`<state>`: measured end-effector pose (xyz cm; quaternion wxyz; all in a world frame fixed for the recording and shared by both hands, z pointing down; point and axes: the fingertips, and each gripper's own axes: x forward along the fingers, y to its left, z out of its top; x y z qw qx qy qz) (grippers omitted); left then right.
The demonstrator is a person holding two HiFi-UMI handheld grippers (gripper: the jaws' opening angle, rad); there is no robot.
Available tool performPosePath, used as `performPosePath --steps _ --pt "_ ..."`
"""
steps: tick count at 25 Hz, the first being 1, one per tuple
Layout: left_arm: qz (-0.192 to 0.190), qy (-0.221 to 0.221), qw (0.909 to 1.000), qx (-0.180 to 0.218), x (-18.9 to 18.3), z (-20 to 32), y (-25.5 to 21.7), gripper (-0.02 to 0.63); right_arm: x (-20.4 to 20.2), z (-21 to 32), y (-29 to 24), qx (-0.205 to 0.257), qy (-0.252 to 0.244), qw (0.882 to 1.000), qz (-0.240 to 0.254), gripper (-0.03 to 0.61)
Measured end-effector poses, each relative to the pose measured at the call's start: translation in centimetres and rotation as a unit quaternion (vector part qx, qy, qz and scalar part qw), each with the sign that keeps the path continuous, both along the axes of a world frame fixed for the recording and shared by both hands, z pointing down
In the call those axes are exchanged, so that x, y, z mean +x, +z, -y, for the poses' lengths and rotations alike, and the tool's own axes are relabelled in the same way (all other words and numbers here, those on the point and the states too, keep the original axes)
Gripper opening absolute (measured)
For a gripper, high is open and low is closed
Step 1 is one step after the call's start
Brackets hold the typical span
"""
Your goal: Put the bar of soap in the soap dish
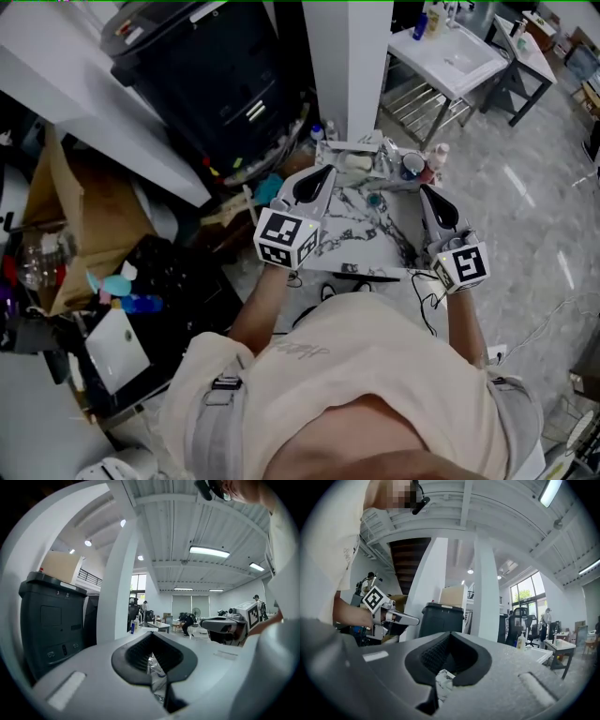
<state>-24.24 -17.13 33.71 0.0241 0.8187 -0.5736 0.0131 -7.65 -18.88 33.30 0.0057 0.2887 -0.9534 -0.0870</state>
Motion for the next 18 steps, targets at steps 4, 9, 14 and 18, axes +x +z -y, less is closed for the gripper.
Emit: performPosePath --steps 4,9,14,18 --pt "-0.010 0.001 0.9998 0.017 -0.8 -0.5 -0.8 0.018 -0.5 -0.4 -1.8 0.011 -0.006 1.000 0.010 -0.006" --pt "-0.009 -0.005 0.9999 0.012 -1.3 -0.6 -0.2 0.018 -0.5 -1.1 -2.1 0.005 0.007 1.000 0.012 -0.006" --pt "-0.005 0.005 1.0000 0.007 -1.0 -0.2 0.5 0.018 -0.5 -2.0 -1.4 -0.006 0.018 1.000 0.016 -0.006" --pt "0.001 0.008 1.0000 -0.006 -0.6 0.1 1.1 0.018 -0.1 -1.9 -1.4 -0.006 0.031 0.999 0.021 -0.006"
